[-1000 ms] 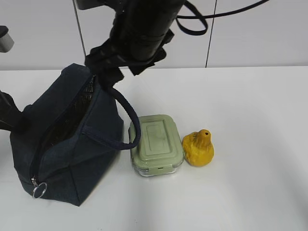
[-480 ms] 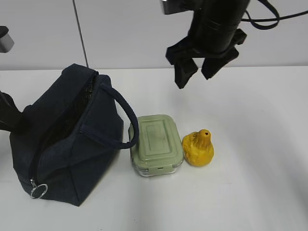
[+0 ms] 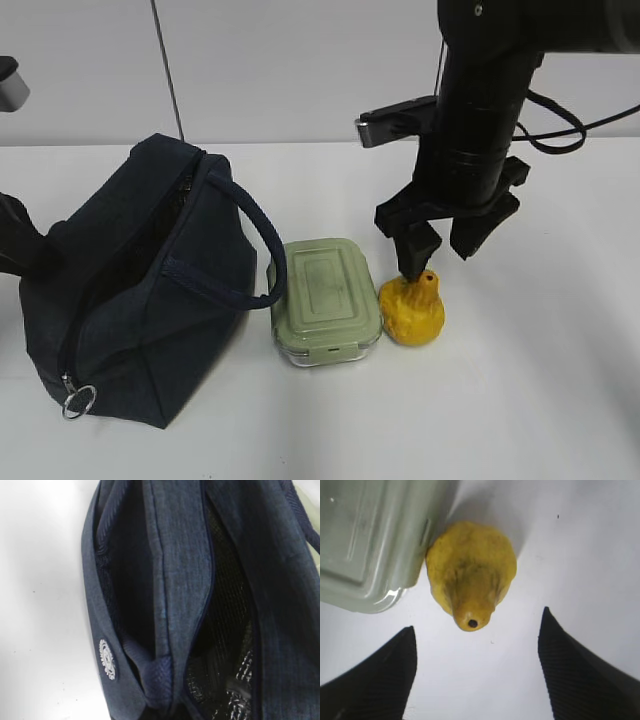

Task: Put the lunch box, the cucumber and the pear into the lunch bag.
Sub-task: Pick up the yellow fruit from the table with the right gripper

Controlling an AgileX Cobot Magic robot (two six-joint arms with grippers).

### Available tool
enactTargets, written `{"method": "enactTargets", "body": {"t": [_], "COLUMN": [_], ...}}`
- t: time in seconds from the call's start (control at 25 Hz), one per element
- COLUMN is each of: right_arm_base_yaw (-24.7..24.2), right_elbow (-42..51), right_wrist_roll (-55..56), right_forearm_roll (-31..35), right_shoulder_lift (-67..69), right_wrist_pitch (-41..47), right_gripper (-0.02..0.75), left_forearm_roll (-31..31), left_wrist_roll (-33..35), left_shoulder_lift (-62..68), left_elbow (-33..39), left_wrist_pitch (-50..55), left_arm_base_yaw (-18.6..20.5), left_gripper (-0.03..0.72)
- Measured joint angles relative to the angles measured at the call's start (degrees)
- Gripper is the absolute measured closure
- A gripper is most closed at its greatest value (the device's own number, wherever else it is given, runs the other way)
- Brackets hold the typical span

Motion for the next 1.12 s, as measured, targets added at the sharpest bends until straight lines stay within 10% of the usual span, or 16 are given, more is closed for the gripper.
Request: {"method": "enactTargets", "body": {"t": [1.0, 1.12], "right_arm_base_yaw": [0.0, 0.0], "right_elbow": [1.2, 1.2], "right_wrist_roll": [-3.5, -3.5], "right_forearm_roll": [2.7, 1.9], "right_shoulder_lift": [5.9, 6.2], "right_wrist_pitch": [-3.4, -3.5], "right_gripper": [0.242, 0.400], "left_forearm_roll": [0.0, 0.1], "left_wrist_roll": [0.0, 0.0], "left_shoulder_lift": [0.0, 0.0], "left_elbow": [0.0, 0.0], "left_wrist_pitch": [0.0, 0.0], "left_arm_base_yaw": [0.0, 0.0], "left_gripper": [0.686, 0.686]}}
